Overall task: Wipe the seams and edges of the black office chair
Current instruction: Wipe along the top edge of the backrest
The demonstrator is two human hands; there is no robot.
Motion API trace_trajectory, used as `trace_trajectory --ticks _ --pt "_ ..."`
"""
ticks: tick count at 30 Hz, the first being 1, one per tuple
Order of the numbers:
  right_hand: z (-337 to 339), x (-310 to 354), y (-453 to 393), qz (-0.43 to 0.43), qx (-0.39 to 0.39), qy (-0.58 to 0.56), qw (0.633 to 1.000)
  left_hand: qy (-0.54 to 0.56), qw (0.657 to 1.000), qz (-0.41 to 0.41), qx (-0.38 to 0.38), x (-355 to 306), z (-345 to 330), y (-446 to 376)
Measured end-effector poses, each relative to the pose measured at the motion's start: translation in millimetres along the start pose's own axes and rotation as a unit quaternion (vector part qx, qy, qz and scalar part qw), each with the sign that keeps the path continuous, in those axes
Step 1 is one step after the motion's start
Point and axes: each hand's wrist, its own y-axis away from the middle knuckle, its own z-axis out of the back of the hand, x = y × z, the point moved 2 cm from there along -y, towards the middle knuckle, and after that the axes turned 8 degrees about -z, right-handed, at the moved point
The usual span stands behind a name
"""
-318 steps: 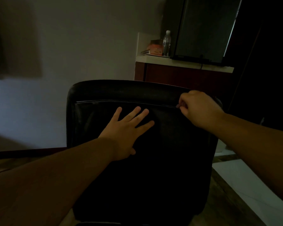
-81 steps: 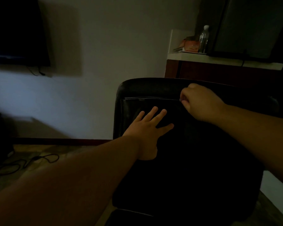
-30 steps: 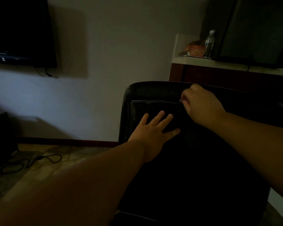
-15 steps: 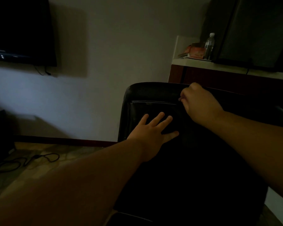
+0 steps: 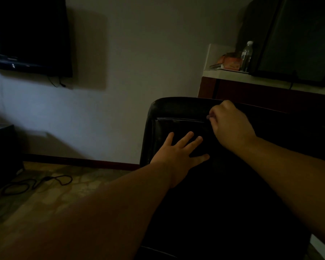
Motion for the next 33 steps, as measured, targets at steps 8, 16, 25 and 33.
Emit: trace_trajectory --ticks 8,16,25,33 --pt "-2 6 -7 0.013 0.021 0.026 0.999 -0.006 1.0 0.005 0.003 -1 -1 0" --pt "-5 11 -4 0.037 0.035 0.044 0.998 -0.008 1.0 0.004 0.012 -3 2 3" --pt "-3 14 -12 0.059 0.085 0.042 0.994 0.012 1.0 -0.004 -0.005 -2 1 3" --pt "-4 24 -8 0.063 0.085 0.051 0.993 0.026 1.0 -0.007 -0.001 -3 4 6"
